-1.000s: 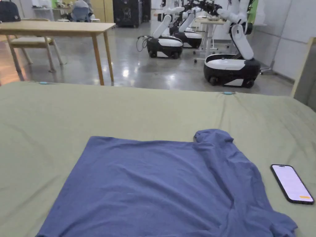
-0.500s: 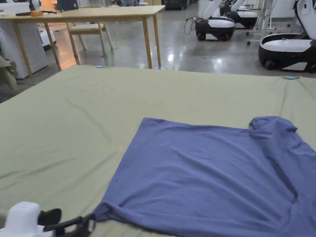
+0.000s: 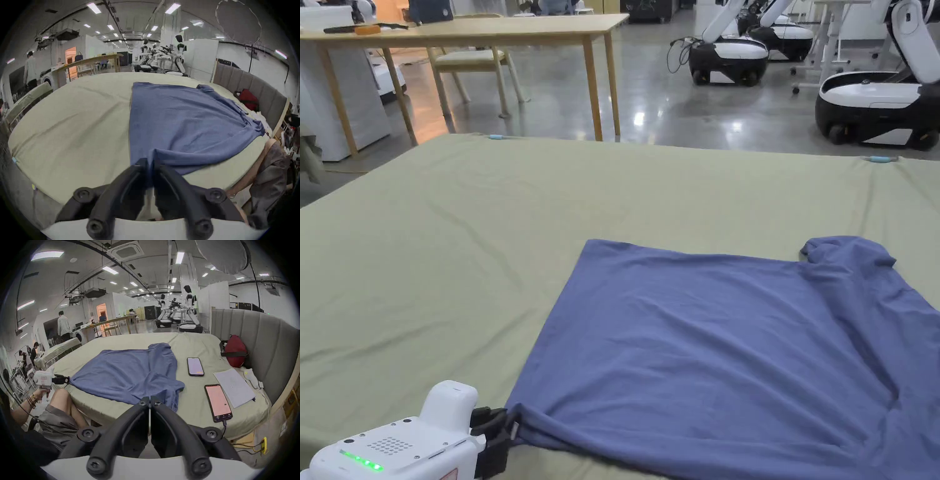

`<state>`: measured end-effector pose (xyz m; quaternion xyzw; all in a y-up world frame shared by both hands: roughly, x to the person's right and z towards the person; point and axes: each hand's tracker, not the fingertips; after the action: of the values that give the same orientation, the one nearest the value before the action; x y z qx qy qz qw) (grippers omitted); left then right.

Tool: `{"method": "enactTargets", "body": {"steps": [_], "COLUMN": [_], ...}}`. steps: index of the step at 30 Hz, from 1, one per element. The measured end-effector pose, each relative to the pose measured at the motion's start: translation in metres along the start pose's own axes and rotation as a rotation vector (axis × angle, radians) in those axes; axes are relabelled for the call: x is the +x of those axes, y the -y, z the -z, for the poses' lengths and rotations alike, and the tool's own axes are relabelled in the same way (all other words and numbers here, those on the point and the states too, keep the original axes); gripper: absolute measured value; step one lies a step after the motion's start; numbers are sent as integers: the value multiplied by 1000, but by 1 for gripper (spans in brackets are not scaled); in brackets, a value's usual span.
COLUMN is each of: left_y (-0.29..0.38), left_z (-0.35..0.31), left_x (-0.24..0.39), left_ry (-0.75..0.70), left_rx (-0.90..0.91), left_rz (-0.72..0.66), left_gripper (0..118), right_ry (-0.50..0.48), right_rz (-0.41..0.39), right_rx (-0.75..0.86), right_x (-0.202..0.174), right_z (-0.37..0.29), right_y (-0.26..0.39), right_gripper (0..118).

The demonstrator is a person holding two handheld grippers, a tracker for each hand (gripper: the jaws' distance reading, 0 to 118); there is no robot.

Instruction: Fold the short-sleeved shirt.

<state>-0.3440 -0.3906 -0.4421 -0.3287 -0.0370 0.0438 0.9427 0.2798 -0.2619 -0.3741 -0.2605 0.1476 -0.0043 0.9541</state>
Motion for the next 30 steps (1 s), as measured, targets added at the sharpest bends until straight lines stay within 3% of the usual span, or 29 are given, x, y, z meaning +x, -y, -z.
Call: {"method": "enactTargets", "body": {"steps": [12,13,15,16,19,20,21,23,30], "left_y": [-6,-7,-11,-11,-14,-14,-14,-17,-16], "left_z": [-16,-17,-21,-21,-26,-27,-27,-29,-31], "left_x": [5,5,13,15,25,27,29,30,31], "left_ry": [5,-2,0,-1,2,1,-2,-1,-10], "left_rx": [39,43,45,43,41,40,42,41,35], "left_rz": [8,20,17,24,26,23,21,5,-4], "left_gripper": [4,3,3,3,3,3,4,4,4], "right_ry": [12,24,27,35,60,63,59,16,-44], "right_rz": [-142,-143,-158,-164,-176,-176,-187,-195,-168], "right_rx": [-90,-103,-150,-193,-316,-342,-369,-413,-410], "right_x": [9,14,22,32,45,48,50,52,54], "right_z": [59,70,91,103,135,145,153,169,176], "right_y": [-21,-19,-16,-11,-5,-2,1,8,16], "right_gripper": [4,15,86,102,93,80,63,8,8]}}
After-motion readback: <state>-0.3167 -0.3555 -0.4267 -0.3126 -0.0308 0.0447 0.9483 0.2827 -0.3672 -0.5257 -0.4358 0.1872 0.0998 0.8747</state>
